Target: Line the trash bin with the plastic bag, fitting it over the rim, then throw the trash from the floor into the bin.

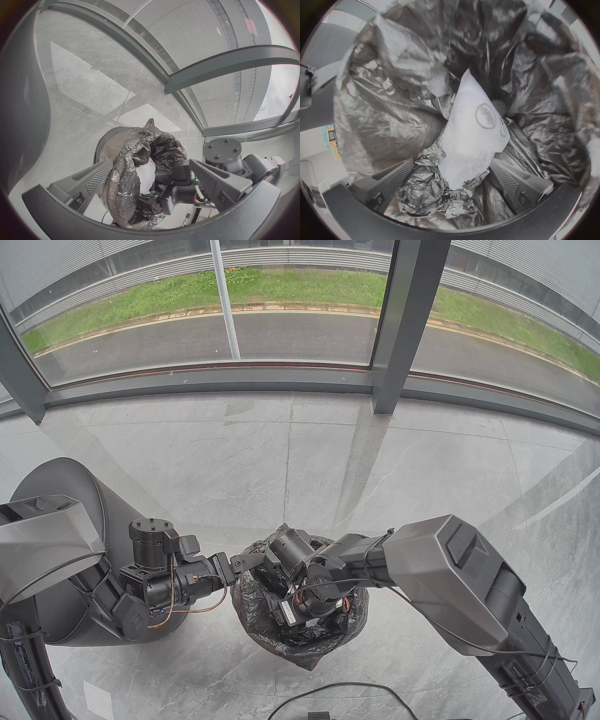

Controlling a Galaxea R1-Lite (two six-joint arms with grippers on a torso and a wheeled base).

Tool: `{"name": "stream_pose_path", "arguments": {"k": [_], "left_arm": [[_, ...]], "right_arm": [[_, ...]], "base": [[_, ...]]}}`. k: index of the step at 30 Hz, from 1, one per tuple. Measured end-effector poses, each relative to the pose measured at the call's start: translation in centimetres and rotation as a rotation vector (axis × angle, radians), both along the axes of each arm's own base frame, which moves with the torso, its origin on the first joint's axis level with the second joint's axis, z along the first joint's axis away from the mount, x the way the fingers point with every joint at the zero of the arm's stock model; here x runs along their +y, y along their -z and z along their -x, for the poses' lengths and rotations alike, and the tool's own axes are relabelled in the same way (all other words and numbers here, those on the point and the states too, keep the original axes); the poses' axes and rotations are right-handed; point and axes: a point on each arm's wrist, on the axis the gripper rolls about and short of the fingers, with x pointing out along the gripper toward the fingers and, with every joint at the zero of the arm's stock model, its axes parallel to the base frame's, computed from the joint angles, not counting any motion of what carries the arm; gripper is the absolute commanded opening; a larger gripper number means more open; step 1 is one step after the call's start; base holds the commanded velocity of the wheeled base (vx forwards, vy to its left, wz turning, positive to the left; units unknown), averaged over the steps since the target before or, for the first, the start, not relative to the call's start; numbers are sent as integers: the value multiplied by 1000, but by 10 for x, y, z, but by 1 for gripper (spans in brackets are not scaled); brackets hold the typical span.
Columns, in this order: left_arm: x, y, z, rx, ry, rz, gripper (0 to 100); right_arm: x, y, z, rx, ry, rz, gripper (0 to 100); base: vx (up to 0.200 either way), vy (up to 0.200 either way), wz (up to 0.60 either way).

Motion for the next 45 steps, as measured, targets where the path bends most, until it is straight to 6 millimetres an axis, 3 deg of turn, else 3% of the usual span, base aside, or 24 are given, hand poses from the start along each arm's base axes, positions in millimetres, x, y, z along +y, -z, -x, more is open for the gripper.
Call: {"name": "stream_pose_path", "arguments": {"k": [4,9,13,21,26,41,45], "left_arm": [[0,1,0,3,2,-2,100],[-1,2,1,4,3,-3,100],[0,2,1,5,3,-3,100],[-1,2,1,5,5,-4,100],[-2,2,1,4,8,-5,100],[-1,4,4,-17,7,1,100],[-1,6,4,-10,4,-2,100]], "right_arm": [[-3,20,-4,15,7,15,100],[-4,24,-5,21,3,23,100],[-4,9,-6,2,-6,7,100],[-3,-41,0,-56,-19,-45,100],[2,-46,1,-87,-27,-76,100],[17,21,-3,-77,-58,-61,100],[17,31,-3,-67,-61,-48,100]], "base": [[0,0,0],[0,0,0],[0,0,0],[0,0,0],[0,0,0],[0,0,0],[0,0,0]]}}
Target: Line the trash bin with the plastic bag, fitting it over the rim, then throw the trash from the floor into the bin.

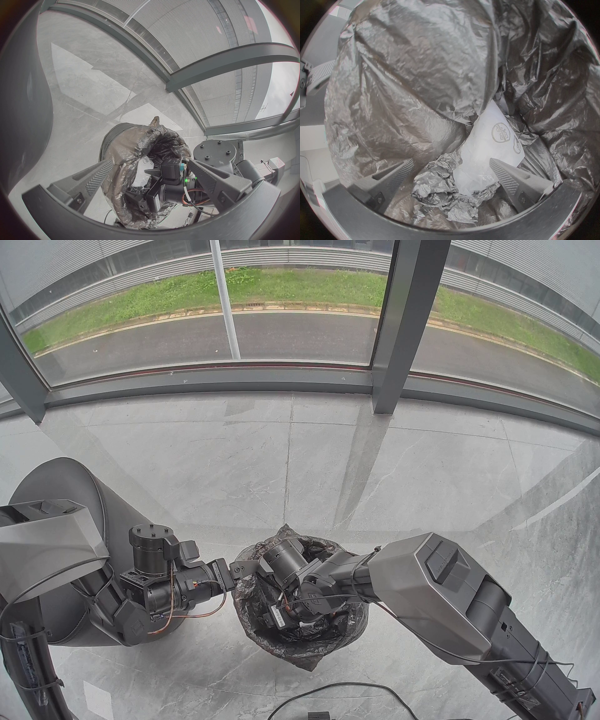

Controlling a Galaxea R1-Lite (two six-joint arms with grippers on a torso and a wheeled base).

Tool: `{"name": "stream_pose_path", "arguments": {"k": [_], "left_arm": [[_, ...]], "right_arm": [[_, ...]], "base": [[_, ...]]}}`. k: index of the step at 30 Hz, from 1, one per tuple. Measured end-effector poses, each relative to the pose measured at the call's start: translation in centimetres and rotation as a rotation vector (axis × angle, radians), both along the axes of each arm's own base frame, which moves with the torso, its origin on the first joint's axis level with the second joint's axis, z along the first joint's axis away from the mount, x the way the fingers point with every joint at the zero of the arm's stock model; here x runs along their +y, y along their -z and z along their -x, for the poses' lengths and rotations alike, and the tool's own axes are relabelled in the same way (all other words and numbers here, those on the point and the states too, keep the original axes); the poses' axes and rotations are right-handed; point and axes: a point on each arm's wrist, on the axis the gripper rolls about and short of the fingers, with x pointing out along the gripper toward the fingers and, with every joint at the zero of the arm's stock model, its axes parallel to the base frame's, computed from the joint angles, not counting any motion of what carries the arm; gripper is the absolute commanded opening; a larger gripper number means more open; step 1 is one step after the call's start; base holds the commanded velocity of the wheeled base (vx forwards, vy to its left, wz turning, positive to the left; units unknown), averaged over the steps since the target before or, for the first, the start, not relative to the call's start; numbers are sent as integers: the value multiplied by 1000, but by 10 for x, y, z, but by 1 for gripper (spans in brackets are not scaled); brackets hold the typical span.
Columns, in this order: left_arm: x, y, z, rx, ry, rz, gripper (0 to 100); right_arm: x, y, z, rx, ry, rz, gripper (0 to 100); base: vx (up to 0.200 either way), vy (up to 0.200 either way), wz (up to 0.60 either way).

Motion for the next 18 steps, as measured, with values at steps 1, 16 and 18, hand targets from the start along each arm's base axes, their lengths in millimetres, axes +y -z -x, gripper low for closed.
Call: {"name": "stream_pose_path", "arguments": {"k": [1,16,18], "left_arm": [[0,0,0,2,0,-1,100],[0,-9,0,-42,3,20,100],[0,-12,0,-53,2,23,100]], "right_arm": [[0,2,0,2,0,3,100],[-2,-26,5,-7,-11,20,100],[-3,-38,6,-17,-7,22,100]], "base": [[0,0,0],[0,0,0],[0,0,0]]}}
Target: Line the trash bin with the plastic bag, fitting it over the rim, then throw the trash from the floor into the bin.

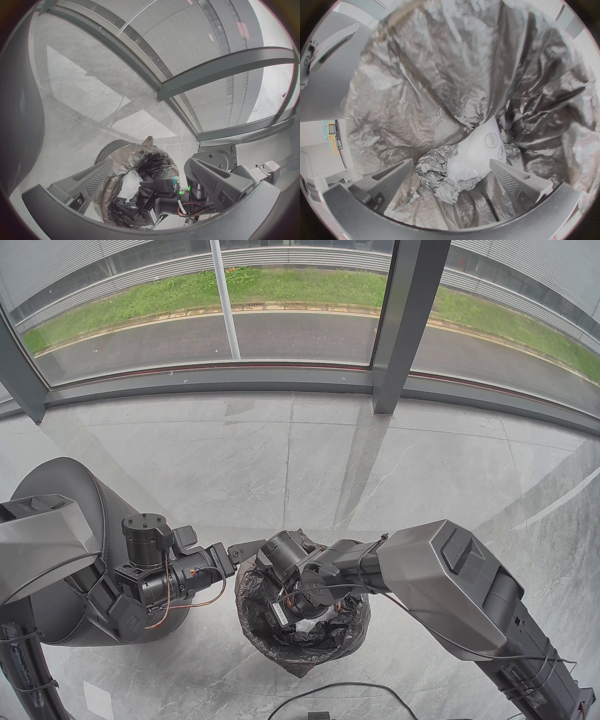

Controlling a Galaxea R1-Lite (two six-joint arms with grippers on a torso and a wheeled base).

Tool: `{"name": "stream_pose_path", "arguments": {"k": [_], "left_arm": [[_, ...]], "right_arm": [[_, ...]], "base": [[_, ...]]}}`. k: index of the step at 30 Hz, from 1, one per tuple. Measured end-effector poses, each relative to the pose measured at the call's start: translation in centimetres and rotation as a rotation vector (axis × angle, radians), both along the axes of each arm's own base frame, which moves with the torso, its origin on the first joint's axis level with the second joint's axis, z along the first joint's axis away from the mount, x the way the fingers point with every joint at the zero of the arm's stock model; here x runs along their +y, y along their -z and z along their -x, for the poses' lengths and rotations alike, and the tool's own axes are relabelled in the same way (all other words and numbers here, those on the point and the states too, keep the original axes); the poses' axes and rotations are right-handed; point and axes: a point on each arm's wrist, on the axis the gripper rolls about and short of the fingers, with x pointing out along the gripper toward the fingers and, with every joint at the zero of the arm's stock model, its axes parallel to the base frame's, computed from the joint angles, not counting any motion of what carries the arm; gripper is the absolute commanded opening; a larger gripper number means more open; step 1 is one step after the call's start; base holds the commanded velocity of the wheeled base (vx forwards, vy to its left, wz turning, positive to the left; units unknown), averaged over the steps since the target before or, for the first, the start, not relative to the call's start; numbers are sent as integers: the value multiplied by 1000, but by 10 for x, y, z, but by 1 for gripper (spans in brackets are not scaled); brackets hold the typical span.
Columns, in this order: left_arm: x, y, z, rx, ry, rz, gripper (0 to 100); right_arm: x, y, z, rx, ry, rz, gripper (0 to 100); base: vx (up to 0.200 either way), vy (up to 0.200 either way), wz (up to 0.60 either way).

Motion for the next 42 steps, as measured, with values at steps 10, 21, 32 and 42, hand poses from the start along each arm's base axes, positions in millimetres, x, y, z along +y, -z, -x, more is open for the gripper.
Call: {"name": "stream_pose_path", "arguments": {"k": [10,21,32,42], "left_arm": [[10,-28,8,-47,-29,20,100],[28,-106,48,-155,-58,64,100],[61,-149,135,-73,-175,-173,100],[97,-162,236,-149,-376,-540,100]], "right_arm": [[-7,-80,11,-109,12,-33,100],[-53,-147,58,55,-58,220,100],[-123,-206,102,295,142,377,100],[-213,-306,154,57,322,64,100]], "base": [[0,0,0],[0,0,0],[0,0,0],[0,0,0]]}}
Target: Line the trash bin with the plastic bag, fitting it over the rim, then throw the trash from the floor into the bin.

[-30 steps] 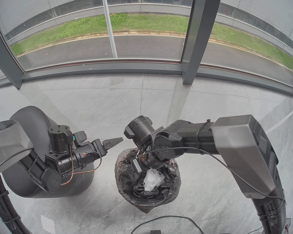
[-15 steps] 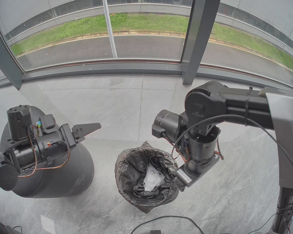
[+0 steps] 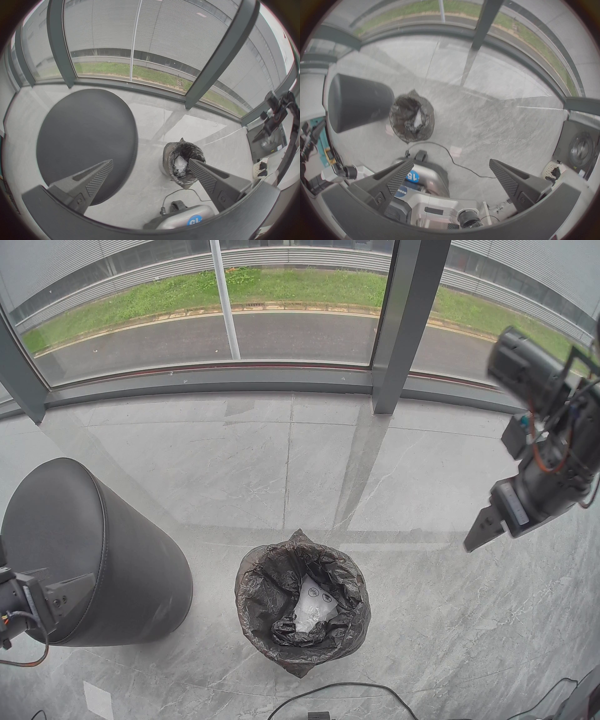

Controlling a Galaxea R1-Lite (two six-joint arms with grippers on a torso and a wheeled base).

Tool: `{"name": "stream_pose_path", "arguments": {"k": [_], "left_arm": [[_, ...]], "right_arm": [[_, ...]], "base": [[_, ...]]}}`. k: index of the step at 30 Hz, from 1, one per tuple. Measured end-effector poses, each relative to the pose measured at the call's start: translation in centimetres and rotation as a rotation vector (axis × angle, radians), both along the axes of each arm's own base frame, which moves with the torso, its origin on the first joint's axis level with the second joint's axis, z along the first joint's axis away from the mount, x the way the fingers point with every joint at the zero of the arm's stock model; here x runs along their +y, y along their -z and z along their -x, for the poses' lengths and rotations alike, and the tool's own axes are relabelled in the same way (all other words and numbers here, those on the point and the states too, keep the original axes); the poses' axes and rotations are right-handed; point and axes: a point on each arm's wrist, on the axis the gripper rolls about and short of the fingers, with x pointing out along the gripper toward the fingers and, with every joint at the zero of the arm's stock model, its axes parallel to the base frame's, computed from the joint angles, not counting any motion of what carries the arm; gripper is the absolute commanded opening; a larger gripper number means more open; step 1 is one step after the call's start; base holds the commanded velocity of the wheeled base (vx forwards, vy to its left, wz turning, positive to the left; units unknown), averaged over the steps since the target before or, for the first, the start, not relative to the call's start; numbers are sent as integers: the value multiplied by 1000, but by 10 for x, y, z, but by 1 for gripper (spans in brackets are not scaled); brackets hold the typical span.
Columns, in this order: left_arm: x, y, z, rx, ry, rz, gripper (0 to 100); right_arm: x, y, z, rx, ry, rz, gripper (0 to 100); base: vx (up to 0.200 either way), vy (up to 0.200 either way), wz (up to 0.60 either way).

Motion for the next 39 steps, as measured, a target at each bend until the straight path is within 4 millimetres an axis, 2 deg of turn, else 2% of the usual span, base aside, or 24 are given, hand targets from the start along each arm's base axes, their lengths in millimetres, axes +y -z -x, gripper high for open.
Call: {"name": "stream_pose_path", "arguments": {"k": [5,12,17,21,24,29,33,39], "left_arm": [[11,-2,33,-68,-43,-61,100],[20,4,66,-118,-106,-131,100],[25,13,90,-142,-151,-175,100],[26,24,107,-152,-182,-203,100],[27,36,119,-155,-204,-220,100],[27,55,131,-173,-215,-212,100],[26,67,132,-232,-230,-186,100],[25,91,117,-432,-287,-165,100]], "right_arm": [[-43,-13,38,-155,68,-53,100],[-96,-1,98,-312,157,-71,100],[-130,19,152,-444,234,-85,100],[-146,43,191,-545,293,-95,100],[-153,70,217,-623,337,-105,100],[-153,114,235,-760,353,-144,100],[-149,142,231,-904,311,-194,100],[-144,186,223,-1051,204,-222,100]], "base": [[0,0,0],[0,0,0],[0,0,0],[0,0,0],[0,0,0],[0,0,0],[0,0,0],[0,0,0]]}}
